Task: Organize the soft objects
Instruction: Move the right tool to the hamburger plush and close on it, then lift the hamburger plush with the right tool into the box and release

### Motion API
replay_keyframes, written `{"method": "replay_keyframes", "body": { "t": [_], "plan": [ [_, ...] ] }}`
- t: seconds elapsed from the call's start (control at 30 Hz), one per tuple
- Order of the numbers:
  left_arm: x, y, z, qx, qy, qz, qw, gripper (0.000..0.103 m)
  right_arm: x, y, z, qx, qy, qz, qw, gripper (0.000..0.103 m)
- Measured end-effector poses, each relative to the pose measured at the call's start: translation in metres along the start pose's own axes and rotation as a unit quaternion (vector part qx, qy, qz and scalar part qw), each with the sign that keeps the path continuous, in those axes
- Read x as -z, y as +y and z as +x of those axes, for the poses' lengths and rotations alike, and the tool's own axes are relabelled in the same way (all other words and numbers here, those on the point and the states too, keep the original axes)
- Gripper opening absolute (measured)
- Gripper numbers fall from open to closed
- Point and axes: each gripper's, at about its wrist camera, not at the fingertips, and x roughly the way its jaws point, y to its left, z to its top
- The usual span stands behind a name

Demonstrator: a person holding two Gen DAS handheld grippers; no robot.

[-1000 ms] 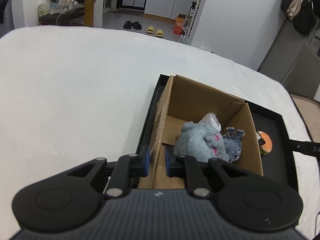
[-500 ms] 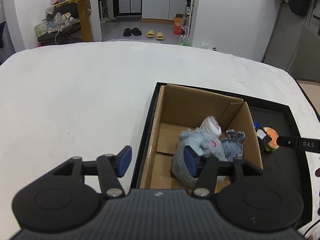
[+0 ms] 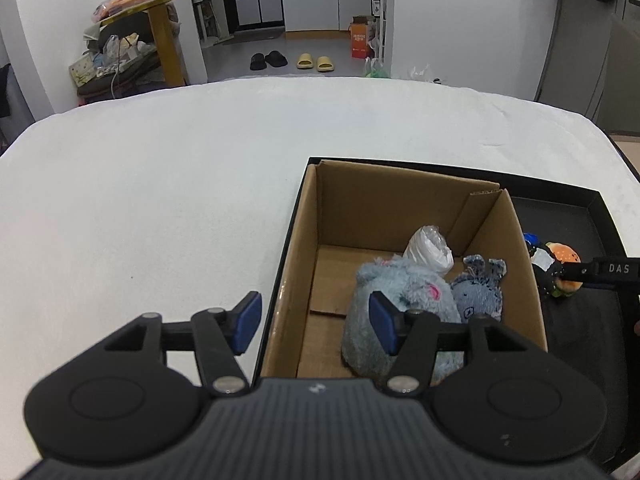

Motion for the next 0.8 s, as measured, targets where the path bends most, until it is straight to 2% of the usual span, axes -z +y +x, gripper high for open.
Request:
{"method": "replay_keyframes", "body": {
  "t": [0.07,0.1,0.13,0.2,0.3,0.53,0.8],
  "plan": [
    [0.0,-0.001,0.002,-0.001,0.005,0.0,1.0,0.058,0.0,0.0,0.003,-0.006,0.007,0.004,1.0,0.038],
    [0.0,-0.002,0.003,-0.002,0.006,0.001,1.0,0.058,0.0,-0.002,0.004,-0.01,0.012,0.004,1.0,0.032],
    [0.0,-0.002,0.003,-0.004,0.006,0.001,1.0,0.058,0.002,-0.002,0.005,-0.013,0.014,0.003,1.0,0.031],
    [-0.001,-0.002,0.003,-0.005,0.005,0.001,1.0,0.058,0.002,-0.001,0.003,-0.012,0.012,-0.001,1.0,0.022],
    [-0.002,-0.001,0.003,-0.008,0.006,-0.004,0.9999,0.058,0.003,-0.006,-0.004,-0.009,0.01,0.009,1.0,0.018],
    [0.003,0.002,0.0,-0.001,0.012,-0.009,0.9999,0.058,0.012,-0.018,-0.023,0.01,0.007,0.03,0.999,0.015],
    [0.008,0.007,-0.011,0.013,0.011,-0.017,0.9997,0.058,0.024,-0.013,-0.044,0.03,0.0,0.021,0.999,0.015]
  ]
}}
